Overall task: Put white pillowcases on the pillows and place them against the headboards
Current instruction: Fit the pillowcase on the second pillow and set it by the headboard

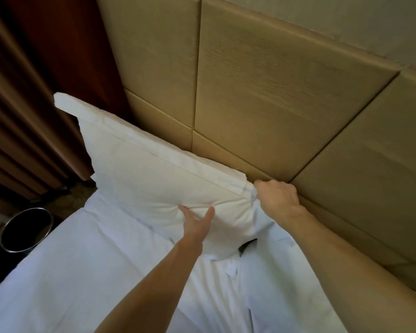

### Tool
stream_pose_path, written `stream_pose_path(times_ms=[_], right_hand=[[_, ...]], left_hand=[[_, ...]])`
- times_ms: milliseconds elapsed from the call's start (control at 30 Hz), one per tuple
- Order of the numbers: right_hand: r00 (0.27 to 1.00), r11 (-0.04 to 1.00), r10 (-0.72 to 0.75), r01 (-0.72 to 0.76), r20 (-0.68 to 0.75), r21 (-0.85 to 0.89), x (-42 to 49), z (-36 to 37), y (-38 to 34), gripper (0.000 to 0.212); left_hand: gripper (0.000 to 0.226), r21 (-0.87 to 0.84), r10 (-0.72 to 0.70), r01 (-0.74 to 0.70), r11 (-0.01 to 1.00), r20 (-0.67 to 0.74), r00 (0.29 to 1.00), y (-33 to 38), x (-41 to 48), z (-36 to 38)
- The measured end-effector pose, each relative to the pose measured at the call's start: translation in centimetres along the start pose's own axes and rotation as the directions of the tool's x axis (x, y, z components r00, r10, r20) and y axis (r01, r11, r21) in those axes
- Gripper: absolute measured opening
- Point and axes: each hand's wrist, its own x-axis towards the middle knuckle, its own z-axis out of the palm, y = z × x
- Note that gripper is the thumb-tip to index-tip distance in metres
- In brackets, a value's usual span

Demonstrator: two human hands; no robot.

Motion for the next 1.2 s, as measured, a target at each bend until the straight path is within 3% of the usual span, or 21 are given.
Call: stream_pose_path(times_ms=[200,333,400,500,567,633,800,933,1033,1133,1200], right_hand=[[0.993,0.98,-0.101,0.11,-0.061,0.166,0.0,-2.4,-1.4,0.018],[0.99,0.975,-0.14,0.14,-0.009,0.172,-0.1,-3.7,-3.2,0.023],[0.989,0.976,-0.145,0.139,0.023,0.17,-0.2,-4.0,-4.0,0.027],[0.99,0.978,-0.135,0.125,0.046,0.168,-0.8,-4.4,-4.8,0.032],[0.991,0.98,-0.129,0.12,0.047,0.156,-1.4,-4.3,-5.2,0.032],[0.991,0.983,-0.123,0.114,0.052,0.144,-1.9,-4.3,-5.4,0.033],[0.991,0.982,-0.112,0.099,0.076,0.161,-2.7,-3.9,-5.4,0.036],[0.99,0.976,-0.129,0.118,0.05,0.183,-3.0,-4.1,-5.1,0.037],[0.987,0.963,-0.161,0.159,-0.01,0.216,-4.0,-2.7,-4.2,0.032],[0.962,0.95,-0.236,0.258,-0.138,0.174,-5.7,0.2,-2.6,0.023],[0.905,0.92,-0.345,0.378,-0.248,0.103,-6.7,2.9,-1.6,0.021]], left_hand=[[0.099,-0.035,0.032,-0.034,0.999,-0.04,0.999,1.5,-0.6,-1.3],[0.033,-0.023,0.039,-0.04,0.999,-0.063,0.997,2.5,-1.9,-3.1],[0.014,0.026,0.076,-0.074,0.997,-0.053,0.996,3.2,-2.2,-4.4],[0.032,0.246,0.176,-0.176,0.953,0.024,0.984,4.4,-2.8,-6.5],[0.051,0.479,0.223,-0.245,0.843,0.103,0.969,5.0,-3.2,-8.0],[0.052,0.627,0.239,-0.298,0.72,0.179,0.954,5.5,-3.3,-9.2],[0.052,0.734,0.253,-0.346,0.584,0.24,0.937,6.2,-3.4,-11.1],[0.058,0.86,0.351,-0.37,0.352,0.245,0.904,6.9,-3.6,-11.4],[0.063,0.934,0.339,-0.301,0.194,0.224,0.914,5.9,-3.8,-11.5],[0.067,0.974,0.293,-0.18,0.14,0.133,0.947,3.4,-4.5,-10.8],[0.068,0.984,0.258,-0.128,0.124,0.093,0.962,1.2,-5.1,-9.7]])
